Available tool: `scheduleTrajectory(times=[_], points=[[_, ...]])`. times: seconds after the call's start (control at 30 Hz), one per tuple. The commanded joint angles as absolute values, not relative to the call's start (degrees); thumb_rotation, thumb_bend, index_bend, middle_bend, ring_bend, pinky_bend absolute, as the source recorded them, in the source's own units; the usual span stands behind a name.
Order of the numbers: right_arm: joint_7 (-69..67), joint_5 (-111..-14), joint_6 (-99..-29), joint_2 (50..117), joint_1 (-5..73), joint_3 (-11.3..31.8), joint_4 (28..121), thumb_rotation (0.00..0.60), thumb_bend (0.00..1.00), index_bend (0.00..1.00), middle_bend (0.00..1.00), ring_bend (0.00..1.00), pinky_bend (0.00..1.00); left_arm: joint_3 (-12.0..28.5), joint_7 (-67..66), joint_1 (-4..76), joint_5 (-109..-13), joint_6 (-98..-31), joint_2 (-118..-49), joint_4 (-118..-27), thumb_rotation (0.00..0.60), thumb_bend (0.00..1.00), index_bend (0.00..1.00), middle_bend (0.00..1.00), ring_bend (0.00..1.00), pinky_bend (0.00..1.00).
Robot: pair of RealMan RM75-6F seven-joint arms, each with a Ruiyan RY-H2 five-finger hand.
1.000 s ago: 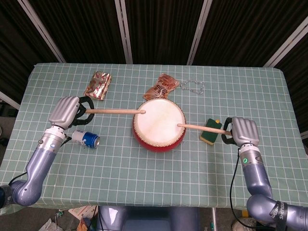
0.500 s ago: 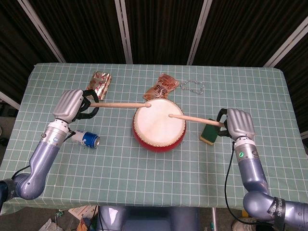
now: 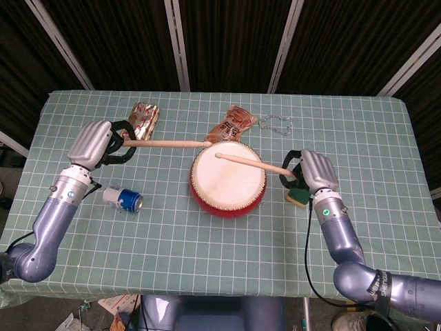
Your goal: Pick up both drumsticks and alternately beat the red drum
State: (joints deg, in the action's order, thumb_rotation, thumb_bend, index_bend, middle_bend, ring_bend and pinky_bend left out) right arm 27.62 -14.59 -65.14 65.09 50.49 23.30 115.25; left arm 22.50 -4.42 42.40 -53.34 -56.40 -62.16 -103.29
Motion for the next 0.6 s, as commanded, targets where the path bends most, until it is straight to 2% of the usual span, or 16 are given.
scheduleTrajectory(times=[0.03,0.17,0.23,0.3,0.37,0.6], points=[[36.71,-12.46,-69.35,73.69,55.33,16.35,107.24,0.6,0.61,0.99,1.0,1.0,1.0,21.79,-3.5,42.02,-53.71,-55.86,-62.03,-102.33,0.6,0.53,0.79,1.0,1.0,1.0],[49.69,-18.85,-79.74,81.78,58.5,7.71,98.41,0.6,0.61,0.99,1.0,1.0,1.0,20.63,-2.99,41.78,-53.89,-54.98,-62.16,-100.92,0.6,0.53,0.79,1.0,1.0,1.0],[51.91,-22.13,-84.07,84.55,58.24,6.09,95.85,0.6,0.61,0.99,1.0,1.0,1.0,20.21,-2.96,41.77,-54.05,-54.78,-62.24,-100.38,0.6,0.53,0.79,1.0,1.0,1.0],[49.48,-21.96,-85.72,84.56,57.08,8.95,96.69,0.6,0.61,0.99,1.0,1.0,1.0,19.98,-3.02,41.83,-53.95,-54.8,-62.41,-100.11,0.6,0.53,0.79,1.0,1.0,1.0],[45.48,-22.39,-87.31,81.08,55.33,13.52,100.02,0.6,0.61,0.99,1.0,1.0,1.0,20.08,-3.47,42.01,-53.99,-55.47,-62.47,-100.83,0.6,0.53,0.79,1.0,1.0,1.0],[37.91,-26.8,-87.28,71.91,49.36,16.94,108.47,0.6,0.61,0.99,1.0,1.0,1.0,20.27,-6.97,42.93,-52.45,-57.63,-62.49,-103.69,0.6,0.53,0.79,1.0,1.0,1.0]])
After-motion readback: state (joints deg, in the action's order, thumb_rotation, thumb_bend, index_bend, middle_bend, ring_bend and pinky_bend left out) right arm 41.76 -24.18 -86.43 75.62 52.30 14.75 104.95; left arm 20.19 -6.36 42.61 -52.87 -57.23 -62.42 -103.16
